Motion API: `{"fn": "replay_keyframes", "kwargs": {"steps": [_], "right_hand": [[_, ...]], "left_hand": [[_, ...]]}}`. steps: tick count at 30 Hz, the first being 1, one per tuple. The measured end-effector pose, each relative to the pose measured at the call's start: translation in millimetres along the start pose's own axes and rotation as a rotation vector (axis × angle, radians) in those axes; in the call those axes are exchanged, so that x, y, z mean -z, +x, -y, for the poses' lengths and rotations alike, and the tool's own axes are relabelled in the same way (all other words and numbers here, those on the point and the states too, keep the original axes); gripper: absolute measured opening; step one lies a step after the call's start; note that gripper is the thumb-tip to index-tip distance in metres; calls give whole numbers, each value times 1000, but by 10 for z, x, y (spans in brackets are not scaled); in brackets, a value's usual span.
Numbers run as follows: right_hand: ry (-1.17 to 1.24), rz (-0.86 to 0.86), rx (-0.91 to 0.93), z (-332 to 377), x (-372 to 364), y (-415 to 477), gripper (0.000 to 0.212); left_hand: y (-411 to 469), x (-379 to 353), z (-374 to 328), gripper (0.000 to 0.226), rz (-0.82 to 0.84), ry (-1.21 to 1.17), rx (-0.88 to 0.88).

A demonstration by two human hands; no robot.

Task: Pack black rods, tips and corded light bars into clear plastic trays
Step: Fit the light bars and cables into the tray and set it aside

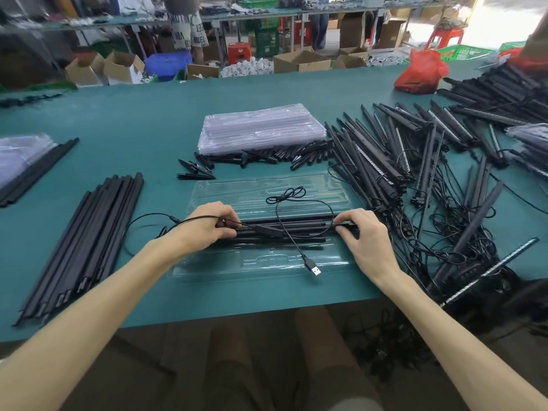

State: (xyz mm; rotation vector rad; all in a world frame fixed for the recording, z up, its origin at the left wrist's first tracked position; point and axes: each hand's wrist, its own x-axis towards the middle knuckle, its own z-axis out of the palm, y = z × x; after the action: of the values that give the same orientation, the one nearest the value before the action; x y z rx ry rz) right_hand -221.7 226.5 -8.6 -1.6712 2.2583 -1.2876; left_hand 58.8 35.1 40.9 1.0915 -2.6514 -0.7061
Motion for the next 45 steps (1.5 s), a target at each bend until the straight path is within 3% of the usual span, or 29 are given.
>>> {"fn": "replay_keyframes", "kwargs": {"steps": [11, 20, 26, 32, 39, 45], "right_hand": [[-63, -18, 4, -12, -20, 23, 11], [-72, -14, 16, -17, -28, 24, 9], [-78, 0, 26, -5, -27, 21, 9], [-93, 9, 22, -3, -31, 14, 9], [-97, 2, 37, 20, -40, 20, 9], [-124, -3, 41, 63, -16, 6, 15]], "left_hand": [[70, -175, -213, 25, -18, -82, 5], [84, -278, -213, 15, -42, -247, 62], [93, -236, -214, 23, 41, -192, 93], [70, -299, -241, 30, -76, -74, 91], [43, -306, -196, 27, -79, -113, 64], [89, -484, -204, 20, -165, 97, 53]]}}
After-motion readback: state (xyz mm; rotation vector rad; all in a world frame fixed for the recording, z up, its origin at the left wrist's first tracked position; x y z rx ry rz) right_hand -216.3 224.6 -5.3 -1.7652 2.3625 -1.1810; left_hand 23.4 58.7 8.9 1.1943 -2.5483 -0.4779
